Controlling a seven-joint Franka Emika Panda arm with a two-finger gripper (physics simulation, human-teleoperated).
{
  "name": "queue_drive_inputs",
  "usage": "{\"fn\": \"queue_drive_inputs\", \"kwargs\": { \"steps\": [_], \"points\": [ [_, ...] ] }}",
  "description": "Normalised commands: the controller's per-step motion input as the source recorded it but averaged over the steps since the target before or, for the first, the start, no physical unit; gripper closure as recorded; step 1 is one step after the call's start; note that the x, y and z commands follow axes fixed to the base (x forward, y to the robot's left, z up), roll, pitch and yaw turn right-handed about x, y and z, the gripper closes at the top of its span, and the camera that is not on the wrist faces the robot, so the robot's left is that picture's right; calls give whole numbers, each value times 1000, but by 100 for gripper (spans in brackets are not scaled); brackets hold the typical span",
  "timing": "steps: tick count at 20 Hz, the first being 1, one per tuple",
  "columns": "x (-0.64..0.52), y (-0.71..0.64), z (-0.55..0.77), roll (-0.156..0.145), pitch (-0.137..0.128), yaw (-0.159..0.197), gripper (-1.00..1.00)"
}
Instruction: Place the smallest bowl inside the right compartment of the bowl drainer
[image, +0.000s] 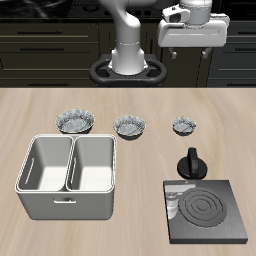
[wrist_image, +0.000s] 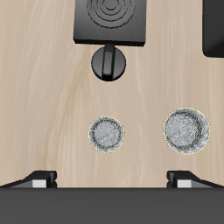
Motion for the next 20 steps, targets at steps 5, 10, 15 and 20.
{"fn": "queue_drive_inputs", "kwargs": {
  "steps": [5, 10, 15, 20],
  "points": [
    [32, -70, -140, -6, -14, 9, -100],
    [-22, 40, -374, 13, 29, -9, -100],
    [-85, -41, -319, -10, -9, -18, -100],
    [-113, 4, -326, 18, 20, 0, -100]
  ]
}}
